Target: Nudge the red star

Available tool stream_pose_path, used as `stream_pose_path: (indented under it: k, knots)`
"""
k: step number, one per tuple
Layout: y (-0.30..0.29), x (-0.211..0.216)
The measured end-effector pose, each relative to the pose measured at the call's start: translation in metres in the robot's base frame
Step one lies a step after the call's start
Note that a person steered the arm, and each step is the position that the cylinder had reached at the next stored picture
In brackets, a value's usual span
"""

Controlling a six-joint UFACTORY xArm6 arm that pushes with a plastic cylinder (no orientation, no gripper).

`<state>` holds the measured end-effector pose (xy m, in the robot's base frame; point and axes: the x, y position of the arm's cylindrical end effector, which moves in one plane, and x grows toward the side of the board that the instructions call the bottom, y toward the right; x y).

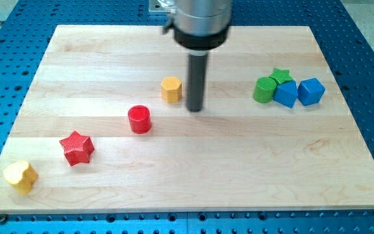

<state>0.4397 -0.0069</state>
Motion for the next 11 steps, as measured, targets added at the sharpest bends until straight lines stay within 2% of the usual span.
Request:
stream_pose_path:
  k: [1,2,3,4,5,6,8,9,10,11]
  knots:
    - [-0.047,0.007]
    - [0.009,0.032]
    - [0.035,0.091]
    - [-0.057,0.139]
    - [-0.102,0.159]
    - [-0.151,0.159]
    - [-0.155,0.095]
    - [-0.155,0.130]
    - [-0.201,0.102]
    - [-0.204,0.068]
